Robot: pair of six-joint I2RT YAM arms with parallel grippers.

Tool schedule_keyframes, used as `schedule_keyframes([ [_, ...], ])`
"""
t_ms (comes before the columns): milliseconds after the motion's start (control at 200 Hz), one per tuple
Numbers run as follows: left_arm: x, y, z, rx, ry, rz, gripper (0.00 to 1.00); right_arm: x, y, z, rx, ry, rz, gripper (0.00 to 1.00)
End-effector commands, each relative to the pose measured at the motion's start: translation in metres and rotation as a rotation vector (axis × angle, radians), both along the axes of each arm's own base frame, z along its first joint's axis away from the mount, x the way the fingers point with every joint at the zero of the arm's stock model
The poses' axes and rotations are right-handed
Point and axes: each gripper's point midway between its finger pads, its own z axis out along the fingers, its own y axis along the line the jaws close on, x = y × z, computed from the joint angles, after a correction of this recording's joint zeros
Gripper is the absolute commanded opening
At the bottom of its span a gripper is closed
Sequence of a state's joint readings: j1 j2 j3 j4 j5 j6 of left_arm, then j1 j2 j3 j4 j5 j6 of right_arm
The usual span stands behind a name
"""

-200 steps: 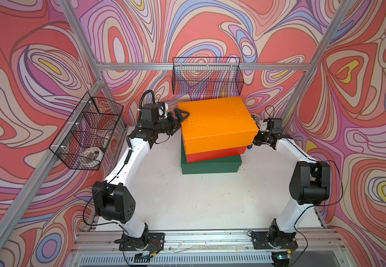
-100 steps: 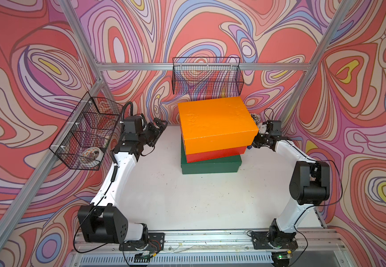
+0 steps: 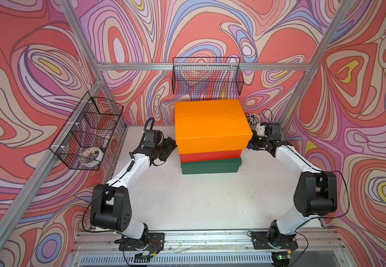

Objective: Stack the shoeboxes
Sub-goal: Adjust the shoeboxes in the shoebox.

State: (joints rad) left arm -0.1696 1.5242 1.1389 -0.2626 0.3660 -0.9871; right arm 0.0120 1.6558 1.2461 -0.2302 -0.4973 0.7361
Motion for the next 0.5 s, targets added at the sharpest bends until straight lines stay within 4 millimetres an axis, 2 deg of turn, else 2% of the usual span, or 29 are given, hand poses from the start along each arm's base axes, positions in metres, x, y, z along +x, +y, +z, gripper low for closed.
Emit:
schedule_keyframes([
  [0,0.001,-0.015,0.012,-0.026,-0.060,-0.055,0.79,-0.010,0.015,0.005,0.002,-0.017,0.037,0.58],
  [290,-0.010,-0.005,0.022,0.014,-0.087,-0.033,0.80,-0.024,0.012,0.003,-0.018,-0.007,0.024,0.57],
  [496,-0.010,0.009,0.032,0.031,-0.082,-0.024,0.81,-0.025,-0.018,0.028,-0.077,-0.032,-0.057,0.58],
])
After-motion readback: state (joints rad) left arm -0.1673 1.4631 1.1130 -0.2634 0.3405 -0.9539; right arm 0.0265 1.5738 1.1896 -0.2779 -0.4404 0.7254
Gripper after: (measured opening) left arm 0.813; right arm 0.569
